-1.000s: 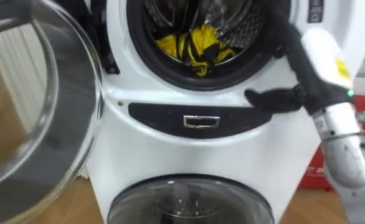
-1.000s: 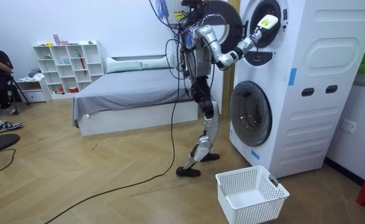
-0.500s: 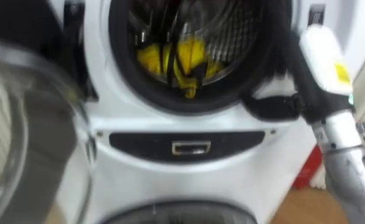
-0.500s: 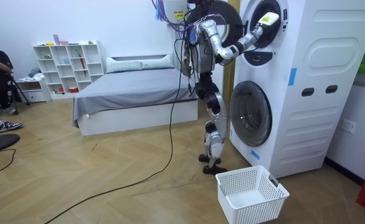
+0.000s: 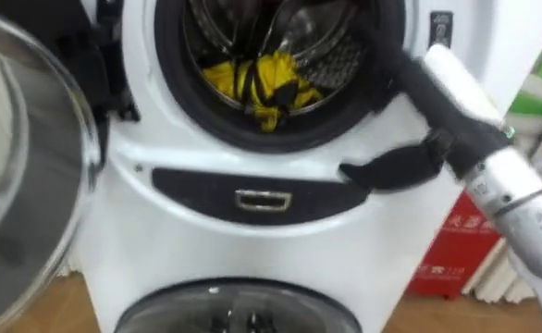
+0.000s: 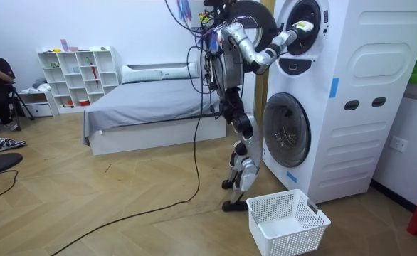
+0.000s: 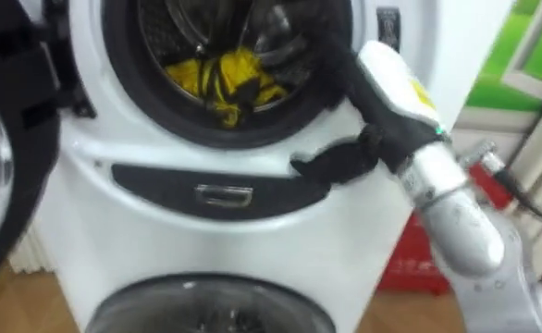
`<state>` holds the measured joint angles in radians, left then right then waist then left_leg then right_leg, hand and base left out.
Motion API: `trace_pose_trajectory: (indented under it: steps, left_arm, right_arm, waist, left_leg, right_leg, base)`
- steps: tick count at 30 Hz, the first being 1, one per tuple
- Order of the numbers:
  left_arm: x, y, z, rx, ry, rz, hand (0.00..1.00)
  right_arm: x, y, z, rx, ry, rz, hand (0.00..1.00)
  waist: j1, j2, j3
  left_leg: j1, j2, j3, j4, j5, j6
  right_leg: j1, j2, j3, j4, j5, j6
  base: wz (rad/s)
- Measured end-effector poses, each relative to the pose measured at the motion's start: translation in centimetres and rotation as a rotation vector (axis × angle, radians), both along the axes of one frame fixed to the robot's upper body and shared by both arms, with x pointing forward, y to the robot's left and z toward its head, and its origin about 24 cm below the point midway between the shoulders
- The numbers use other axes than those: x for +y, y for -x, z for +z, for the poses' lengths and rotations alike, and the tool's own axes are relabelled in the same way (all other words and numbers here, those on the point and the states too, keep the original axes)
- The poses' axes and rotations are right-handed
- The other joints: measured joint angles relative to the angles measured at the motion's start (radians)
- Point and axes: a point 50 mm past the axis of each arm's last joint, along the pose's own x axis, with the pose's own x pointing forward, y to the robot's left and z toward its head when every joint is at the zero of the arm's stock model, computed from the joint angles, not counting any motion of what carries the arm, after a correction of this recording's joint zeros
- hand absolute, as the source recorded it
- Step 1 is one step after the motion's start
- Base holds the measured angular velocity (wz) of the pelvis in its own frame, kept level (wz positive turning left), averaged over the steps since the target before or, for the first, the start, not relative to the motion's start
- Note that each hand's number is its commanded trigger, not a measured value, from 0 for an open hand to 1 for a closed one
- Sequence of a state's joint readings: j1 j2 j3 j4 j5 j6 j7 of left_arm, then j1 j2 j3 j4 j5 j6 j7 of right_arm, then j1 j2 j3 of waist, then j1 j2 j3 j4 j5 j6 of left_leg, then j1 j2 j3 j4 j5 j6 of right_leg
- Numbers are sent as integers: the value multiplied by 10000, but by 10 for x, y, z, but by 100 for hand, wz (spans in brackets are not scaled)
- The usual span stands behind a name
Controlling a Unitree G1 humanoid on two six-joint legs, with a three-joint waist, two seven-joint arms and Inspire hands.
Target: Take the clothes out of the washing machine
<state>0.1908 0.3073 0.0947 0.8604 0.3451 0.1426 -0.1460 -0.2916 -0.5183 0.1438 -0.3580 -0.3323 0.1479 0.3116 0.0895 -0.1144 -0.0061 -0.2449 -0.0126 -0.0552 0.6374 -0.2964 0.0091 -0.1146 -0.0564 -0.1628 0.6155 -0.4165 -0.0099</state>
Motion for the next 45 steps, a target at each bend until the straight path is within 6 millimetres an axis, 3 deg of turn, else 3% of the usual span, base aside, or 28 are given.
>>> trace_pose_trajectory:
  steps: [1, 3, 5, 6, 9, 12, 18, 29, 32, 35, 39, 45]
  left_arm:
    - [0, -1, 0, -10, 34, -20, 0]
    - [5, -1, 2, 136, 125, -44, 0]
    - [15, 2, 7, 298, -120, -115, 0]
    - [18, 2, 8, 405, -200, -112, 0]
    - [13, -2, 8, 520, 50, -545, 0]
    - [10, -8, 9, 400, 200, -832, 0]
    - [7, -14, 10, 240, 293, -1099, 0]
    - [2, -14, 9, 296, 728, -1292, 0]
    - [1, -15, 9, 146, 788, -1277, 0]
    - [-10, -18, 6, -28, 1033, -1311, 0]
    - [-15, -18, 4, -258, 1214, -1198, 0]
    - [-14, -14, 4, -618, 1088, -670, 0]
  right_arm:
    - [3, 0, -3, 254, 33, 153, 0]
    - [23, 4, -21, 1481, 740, 1338, 0]
    - [27, 6, -19, 1345, 1027, 1333, 0]
    - [22, 6, -17, 1462, 1171, 1326, 0]
    - [20, 11, -13, 1632, 1415, 1558, 0]
    - [19, 18, -13, 1795, 1319, 1839, 0]
    - [25, 23, -10, 1860, 1233, 2592, 0]
    - [28, 29, -5, 1644, 1206, 3180, 0]
    - [29, 31, -1, 1401, 945, 3316, 0]
    - [28, 33, 5, 1141, 730, 3431, 0]
    - [24, 39, 20, 370, 638, 3361, 0]
    - [8, 44, 44, -1194, -70, 2644, 0]
  waist:
    - [132, 22, -18]
    - [710, 243, 25]
    - [722, -59, 117]
    - [669, -168, 92]
    - [720, -137, 93]
    - [670, -62, 75]
    - [607, 20, 99]
    - [535, 61, 124]
    - [424, 170, 167]
    - [263, 515, 283]
    - [187, 811, 167]
    - [46, 698, 93]
  left_leg:
    - [-2, 85, 25, 48, -9, -38]
    - [281, 610, 359, -395, 34, -206]
    - [293, 463, -96, -855, 274, -313]
    - [300, 384, -417, -1063, 415, -425]
    - [460, 369, -581, -1319, 561, -431]
    - [670, 434, -242, -1465, 568, -434]
    - [1193, 439, 216, -2045, 695, -454]
    - [1644, 440, 374, -2285, 695, -463]
    - [1513, 451, 465, -2214, 688, -472]
    - [1486, 438, 619, -2270, 683, -475]
    - [1437, 367, 710, -2455, 688, -467]
    - [1828, 323, 810, -2763, 688, -466]
  right_leg:
    - [10, -124, -294, -78, 0, -4]
    - [479, -326, -1476, -814, 317, -25]
    - [789, -227, -1968, -1423, 729, -115]
    - [1004, 49, -1970, -1917, 973, -142]
    - [1435, 234, -2139, -2560, 1134, -224]
    - [1746, 218, -2301, -2806, 1146, -321]
    - [2144, 199, -2260, -3233, 1137, -327]
    - [2741, 250, -2247, -3907, 1192, -338]
    - [2703, 248, -2380, -3961, 1192, -338]
    - [2660, 219, -2412, -3948, 1207, -308]
    - [2637, 167, -2436, -3925, 1246, -243]
    - [2935, 130, -2436, -3911, 1323, -117]
  base:
    - [18]
    - [5]
    - [64]
    - [77]
    - [41]
    - [20]
    - [-2]
    - [1]
    - [10]
    - [6]
    - [0]
    - [10]
